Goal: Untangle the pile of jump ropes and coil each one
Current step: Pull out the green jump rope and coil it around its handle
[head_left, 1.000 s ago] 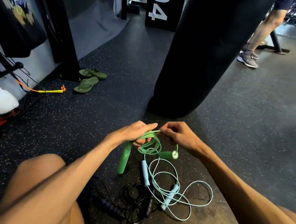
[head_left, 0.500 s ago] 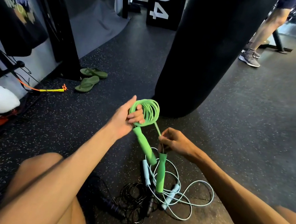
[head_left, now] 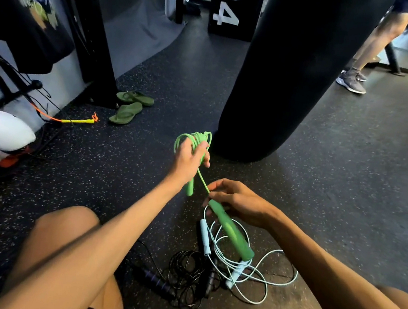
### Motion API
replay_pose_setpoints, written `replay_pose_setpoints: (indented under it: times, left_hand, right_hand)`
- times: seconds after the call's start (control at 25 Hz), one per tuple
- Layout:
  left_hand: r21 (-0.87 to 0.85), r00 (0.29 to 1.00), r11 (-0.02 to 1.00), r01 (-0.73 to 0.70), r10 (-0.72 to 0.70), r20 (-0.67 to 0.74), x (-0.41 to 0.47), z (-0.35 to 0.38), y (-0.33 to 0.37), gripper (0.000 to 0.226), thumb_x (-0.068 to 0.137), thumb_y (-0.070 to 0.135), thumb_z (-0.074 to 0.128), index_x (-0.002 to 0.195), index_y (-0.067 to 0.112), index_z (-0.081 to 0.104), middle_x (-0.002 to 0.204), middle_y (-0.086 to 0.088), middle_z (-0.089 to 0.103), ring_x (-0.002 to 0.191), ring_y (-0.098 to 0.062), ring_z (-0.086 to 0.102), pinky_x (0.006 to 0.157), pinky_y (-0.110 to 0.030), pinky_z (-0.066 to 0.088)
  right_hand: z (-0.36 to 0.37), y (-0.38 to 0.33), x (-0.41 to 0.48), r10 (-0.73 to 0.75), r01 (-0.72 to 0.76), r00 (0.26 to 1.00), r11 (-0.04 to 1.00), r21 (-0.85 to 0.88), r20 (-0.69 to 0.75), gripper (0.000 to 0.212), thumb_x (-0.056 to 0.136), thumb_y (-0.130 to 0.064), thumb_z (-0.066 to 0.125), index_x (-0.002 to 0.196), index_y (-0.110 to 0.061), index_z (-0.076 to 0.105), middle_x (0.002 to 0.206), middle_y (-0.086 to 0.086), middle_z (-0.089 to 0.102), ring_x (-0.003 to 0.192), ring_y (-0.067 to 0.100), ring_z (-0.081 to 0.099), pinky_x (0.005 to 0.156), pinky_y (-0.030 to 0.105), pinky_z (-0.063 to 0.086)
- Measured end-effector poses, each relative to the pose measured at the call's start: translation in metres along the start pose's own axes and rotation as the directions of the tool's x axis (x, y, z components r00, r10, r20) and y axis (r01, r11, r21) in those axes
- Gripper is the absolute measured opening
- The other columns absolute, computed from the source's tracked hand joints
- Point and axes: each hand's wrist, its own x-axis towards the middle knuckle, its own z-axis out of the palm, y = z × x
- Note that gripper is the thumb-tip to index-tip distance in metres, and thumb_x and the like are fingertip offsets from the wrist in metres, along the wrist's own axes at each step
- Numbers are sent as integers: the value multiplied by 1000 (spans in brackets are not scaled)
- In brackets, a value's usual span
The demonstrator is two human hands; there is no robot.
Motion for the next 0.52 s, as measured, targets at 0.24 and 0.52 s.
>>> replay_pose_setpoints:
  times: [0.24,0.52]
  left_hand:
    - [564,945,789,-245,63,322,-13,3,-14,20,99,23,50,91,5,51,83,-16,69,79,-33,62,70,-41,44]
    - [697,828,617,-366,-125,547,-37,10,-12,21,99,23,40,101,6,52,107,-23,64,96,-40,60,70,-37,37]
  right_hand:
    - [-10,-14,5,-120,80,980,967,-242,-156,22,101,-11,46,111,6,56,84,16,71,66,23,65,58,33,48]
    - [-22,-6,11,62,-180,929,938,-297,-366,63,89,-65,53,80,-6,73,65,10,71,57,20,64,57,31,53]
